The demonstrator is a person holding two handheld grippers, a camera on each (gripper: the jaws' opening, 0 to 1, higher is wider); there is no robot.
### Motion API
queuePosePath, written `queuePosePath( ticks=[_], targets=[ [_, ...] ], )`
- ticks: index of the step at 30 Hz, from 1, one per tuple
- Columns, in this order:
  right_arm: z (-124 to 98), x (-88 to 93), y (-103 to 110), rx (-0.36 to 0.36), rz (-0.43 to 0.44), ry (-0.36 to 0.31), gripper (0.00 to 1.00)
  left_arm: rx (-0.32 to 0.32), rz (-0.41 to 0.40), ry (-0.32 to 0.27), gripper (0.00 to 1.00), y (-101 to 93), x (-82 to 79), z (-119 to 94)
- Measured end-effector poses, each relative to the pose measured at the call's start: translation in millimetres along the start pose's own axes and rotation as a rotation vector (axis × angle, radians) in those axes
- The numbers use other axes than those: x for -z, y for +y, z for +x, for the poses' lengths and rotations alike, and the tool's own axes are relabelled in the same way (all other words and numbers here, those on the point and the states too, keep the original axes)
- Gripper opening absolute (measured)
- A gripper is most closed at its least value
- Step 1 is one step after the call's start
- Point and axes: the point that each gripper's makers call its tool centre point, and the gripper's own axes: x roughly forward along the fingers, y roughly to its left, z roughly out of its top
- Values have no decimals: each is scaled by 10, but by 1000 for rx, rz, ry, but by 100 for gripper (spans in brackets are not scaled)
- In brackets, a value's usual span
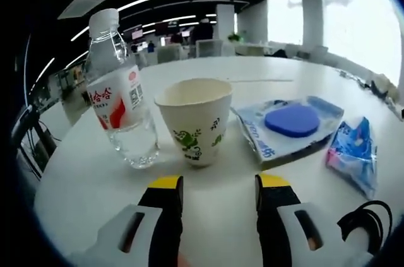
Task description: Arrange the tabletop items into an orderly group along one side of the table until the central work area is clear of visible clutter.
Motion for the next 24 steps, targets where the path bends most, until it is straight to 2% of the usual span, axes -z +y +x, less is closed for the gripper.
queuePosePath(
  ticks=[7, 15, 19, 24],
  targets=[
    [-49, -26, -48, 11, 0, -21, 5, -3, 11, -7, 44, 32, -6, -201],
    [-148, -60, -125, 26, -13, -41, 5, -19, 15, -29, 46, 155, -81, -446],
    [-208, -66, -196, 45, -26, -45, 6, -16, -18, -47, 52, 195, -124, -530],
    [-282, -121, -278, 69, -16, -67, 6, -26, -13, -59, 56, 222, -158, -656]
  ],
)
